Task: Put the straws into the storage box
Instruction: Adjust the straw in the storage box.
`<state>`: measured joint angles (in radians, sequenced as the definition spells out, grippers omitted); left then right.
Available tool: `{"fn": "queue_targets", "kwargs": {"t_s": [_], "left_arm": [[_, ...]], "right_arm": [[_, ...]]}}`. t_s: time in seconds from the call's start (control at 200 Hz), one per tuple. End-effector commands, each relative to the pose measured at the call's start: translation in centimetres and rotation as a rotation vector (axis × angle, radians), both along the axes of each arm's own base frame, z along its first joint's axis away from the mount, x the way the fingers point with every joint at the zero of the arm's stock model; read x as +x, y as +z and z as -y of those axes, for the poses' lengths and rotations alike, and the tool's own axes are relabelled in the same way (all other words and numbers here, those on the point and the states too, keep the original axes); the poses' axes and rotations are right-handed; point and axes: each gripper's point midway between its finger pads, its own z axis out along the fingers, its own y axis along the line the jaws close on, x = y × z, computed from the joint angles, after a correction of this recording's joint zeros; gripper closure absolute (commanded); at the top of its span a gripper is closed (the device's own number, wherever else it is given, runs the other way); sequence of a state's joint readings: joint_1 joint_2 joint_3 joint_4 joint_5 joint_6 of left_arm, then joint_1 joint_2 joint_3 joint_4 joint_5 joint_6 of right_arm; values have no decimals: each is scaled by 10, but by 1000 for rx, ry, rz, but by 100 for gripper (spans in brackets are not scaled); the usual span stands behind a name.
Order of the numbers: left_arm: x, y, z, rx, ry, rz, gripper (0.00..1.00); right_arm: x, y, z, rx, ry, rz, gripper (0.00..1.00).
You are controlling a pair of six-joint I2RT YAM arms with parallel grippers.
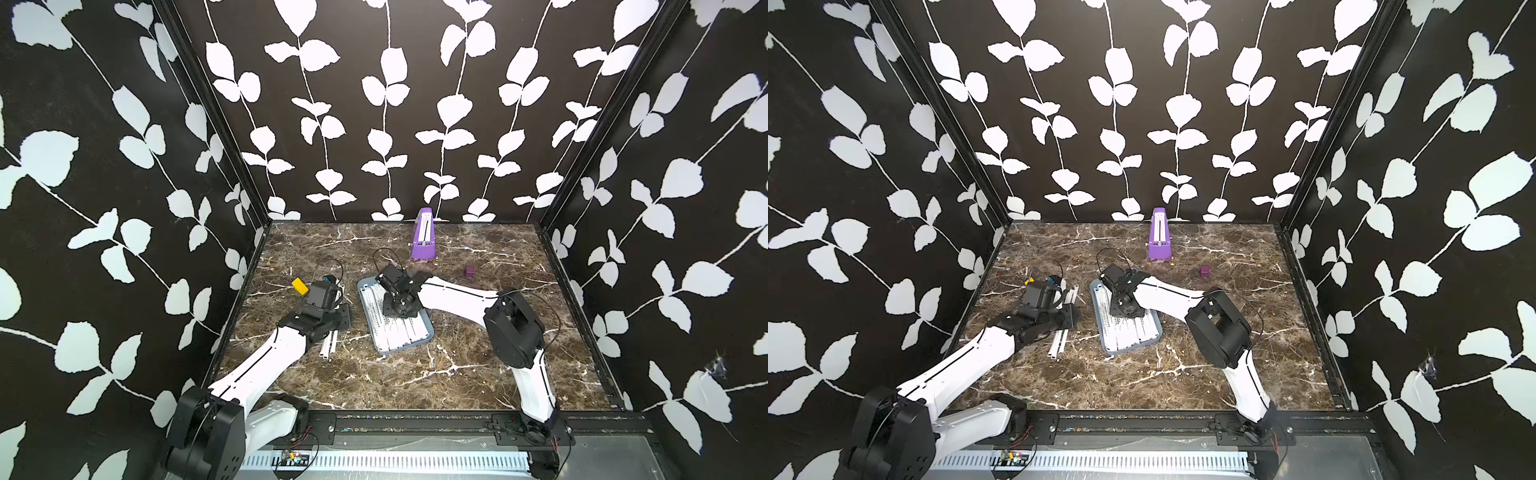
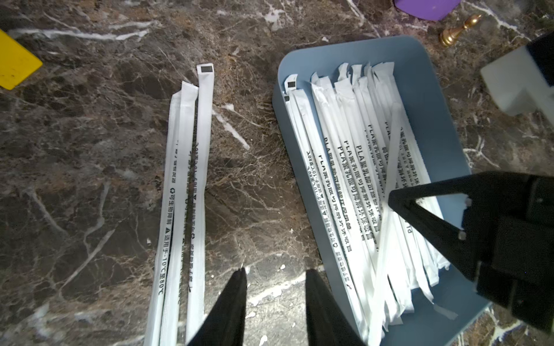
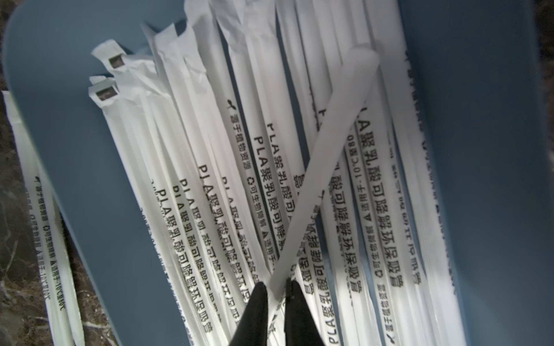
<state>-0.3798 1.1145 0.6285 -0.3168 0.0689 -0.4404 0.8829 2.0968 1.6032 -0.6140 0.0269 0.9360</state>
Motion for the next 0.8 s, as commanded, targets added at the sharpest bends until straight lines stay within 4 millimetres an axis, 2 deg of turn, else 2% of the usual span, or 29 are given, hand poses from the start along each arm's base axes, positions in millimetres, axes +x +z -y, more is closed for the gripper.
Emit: {"fn": "queue_targets", "kwargs": {"t_s": [0.0, 0.22, 0.355, 0.475, 0.65, 0.72, 0.795], "left_arm": [[-6, -2, -4, 10, -6, -7, 64], [-7, -1, -4, 6, -7, -6, 64], [-8, -2, -4, 7, -6, -7, 64], [-8, 0, -4, 7, -5, -2, 64], [-7, 5, -8, 11, 6, 9, 64], [-7, 3, -15, 33, 35, 0, 64], [-8, 0, -29, 47, 90, -30, 64]], "right_arm": [[7, 3, -3, -7, -16, 19, 84], [6, -4, -3, -2, -34, 6, 81], [6, -5, -5, 5, -36, 3, 85], [6, 6, -8, 25, -27, 17, 91], [-3, 36, -19, 51, 45, 54, 96], [-8, 43, -31, 71, 106, 63, 97], [-15, 41, -44, 53, 203, 33, 98]]}}
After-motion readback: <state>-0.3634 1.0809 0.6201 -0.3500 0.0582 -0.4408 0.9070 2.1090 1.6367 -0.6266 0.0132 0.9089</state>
